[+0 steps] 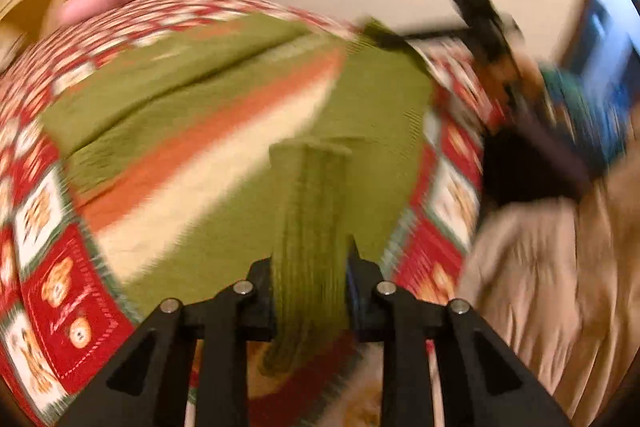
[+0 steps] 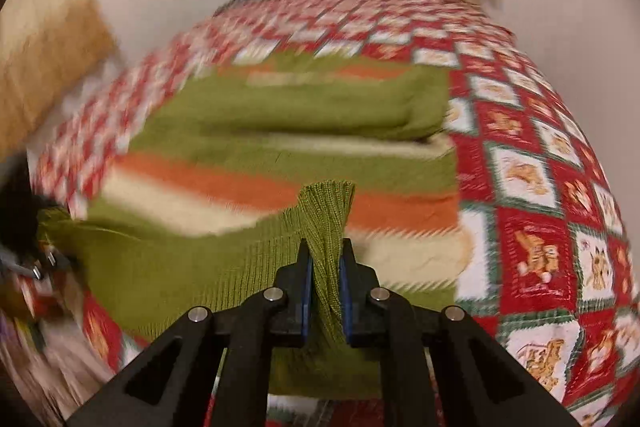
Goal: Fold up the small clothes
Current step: 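Carry the hem over toward the collar with both tools and lay it down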
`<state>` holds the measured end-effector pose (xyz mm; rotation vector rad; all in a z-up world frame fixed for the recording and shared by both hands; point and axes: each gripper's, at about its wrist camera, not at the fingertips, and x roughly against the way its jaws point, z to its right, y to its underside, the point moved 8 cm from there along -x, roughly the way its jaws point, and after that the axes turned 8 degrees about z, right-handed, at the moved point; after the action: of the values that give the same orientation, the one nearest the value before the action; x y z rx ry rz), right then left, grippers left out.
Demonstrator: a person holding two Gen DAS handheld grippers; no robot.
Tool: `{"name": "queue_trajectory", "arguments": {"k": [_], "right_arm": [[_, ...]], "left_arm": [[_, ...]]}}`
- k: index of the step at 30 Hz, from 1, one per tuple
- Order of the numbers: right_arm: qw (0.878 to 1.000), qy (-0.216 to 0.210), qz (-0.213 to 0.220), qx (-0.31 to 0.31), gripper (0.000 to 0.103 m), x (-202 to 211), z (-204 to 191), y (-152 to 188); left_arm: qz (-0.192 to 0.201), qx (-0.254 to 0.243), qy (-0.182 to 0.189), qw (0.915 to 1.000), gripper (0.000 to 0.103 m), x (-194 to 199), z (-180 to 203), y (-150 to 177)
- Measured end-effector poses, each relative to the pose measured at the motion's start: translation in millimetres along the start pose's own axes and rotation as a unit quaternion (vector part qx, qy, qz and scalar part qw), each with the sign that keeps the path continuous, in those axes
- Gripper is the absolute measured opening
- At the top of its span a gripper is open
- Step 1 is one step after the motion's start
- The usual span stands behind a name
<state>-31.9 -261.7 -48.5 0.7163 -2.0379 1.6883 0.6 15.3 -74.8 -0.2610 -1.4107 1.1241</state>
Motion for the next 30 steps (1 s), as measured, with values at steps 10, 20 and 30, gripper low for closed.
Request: {"name": "queue_trajectory", "arguments": {"k": [10,20,30], "right_arm": [[0.998,0.027,-0.019,-0.048,0.015,-33.7,12.0,20.2],[0.997,-0.023,-0.034,-0.073,0.057,-34.7,9.6,16.5],[0.993,0.049,-0.044,0.101,0.011,-29.9,-15.1,18.1]], "left_arm": [[0.022,0.135,-0.003,0.9906,0.049,-8.6,-39.7,-1.0],[0.071,0.219,0.037,0.9726,0.066,-12.5,-50.7,-12.5],[0.075,0.250,-0.043,0.9644,0.010,-10.5,-61.4,-6.4]]}}
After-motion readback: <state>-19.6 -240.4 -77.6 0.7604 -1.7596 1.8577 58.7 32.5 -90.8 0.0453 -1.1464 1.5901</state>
